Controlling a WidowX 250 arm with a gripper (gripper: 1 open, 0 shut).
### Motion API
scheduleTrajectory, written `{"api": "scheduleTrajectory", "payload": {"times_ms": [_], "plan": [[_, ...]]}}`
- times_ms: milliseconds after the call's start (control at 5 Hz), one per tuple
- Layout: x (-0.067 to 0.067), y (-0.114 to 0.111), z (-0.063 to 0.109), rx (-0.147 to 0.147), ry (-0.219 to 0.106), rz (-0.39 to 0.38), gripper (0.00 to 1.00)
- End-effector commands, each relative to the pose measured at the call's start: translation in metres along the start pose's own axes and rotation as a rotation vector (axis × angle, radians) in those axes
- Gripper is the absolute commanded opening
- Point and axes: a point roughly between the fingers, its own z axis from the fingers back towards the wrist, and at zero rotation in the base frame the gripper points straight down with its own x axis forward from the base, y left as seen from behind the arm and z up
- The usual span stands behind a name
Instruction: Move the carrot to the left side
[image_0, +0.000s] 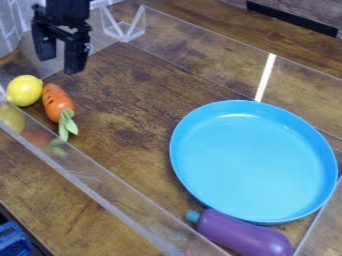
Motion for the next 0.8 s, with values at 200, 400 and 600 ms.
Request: {"api": "scheduleTrajectory", "payload": {"times_ms": [200,400,600], "plan": [[0.006,0.009,0.021,0.017,-0.065,0.010,1.00],[0.013,0.006,0.016,0.000,-0.056,0.056,1.00],[0.018,0.004,0.010,-0.020,-0.038,0.117,1.00]]}}
